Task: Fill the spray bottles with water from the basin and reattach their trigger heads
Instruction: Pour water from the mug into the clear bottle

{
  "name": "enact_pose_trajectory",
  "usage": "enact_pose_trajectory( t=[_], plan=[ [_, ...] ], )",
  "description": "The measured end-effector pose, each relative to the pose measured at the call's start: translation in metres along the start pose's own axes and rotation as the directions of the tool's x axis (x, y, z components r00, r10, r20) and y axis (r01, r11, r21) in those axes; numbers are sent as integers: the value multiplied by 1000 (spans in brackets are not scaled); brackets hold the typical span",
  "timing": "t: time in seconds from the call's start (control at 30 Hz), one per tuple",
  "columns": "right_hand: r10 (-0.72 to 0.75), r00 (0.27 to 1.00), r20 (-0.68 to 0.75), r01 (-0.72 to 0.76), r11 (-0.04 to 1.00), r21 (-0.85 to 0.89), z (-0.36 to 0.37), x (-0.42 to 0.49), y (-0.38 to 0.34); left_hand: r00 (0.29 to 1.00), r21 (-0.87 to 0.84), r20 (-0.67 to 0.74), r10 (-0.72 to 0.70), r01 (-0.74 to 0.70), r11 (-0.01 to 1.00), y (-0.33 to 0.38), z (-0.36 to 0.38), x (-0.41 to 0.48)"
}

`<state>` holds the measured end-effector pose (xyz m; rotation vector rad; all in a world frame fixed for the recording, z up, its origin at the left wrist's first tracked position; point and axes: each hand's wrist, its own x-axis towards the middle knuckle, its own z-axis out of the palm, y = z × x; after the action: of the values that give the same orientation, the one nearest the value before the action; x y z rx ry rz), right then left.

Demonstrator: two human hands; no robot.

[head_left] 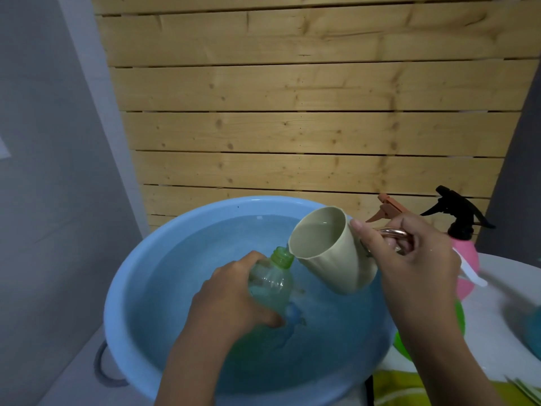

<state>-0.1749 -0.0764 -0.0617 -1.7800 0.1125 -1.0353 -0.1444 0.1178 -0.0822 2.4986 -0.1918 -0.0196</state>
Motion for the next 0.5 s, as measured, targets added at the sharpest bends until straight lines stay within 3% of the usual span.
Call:
enact_pose_trajectory(
  t=[0.13, 0.5],
  plan=[
    [-32, 999, 1, 32, 999, -29, 1, -1, 0, 1000, 102, -16, -8, 9, 995, 1, -2, 0],
    [-129, 992, -2, 129, 989, -78, 6, -1, 1, 999, 189, -10, -32, 34, 981, 2, -4, -1]
  ],
)
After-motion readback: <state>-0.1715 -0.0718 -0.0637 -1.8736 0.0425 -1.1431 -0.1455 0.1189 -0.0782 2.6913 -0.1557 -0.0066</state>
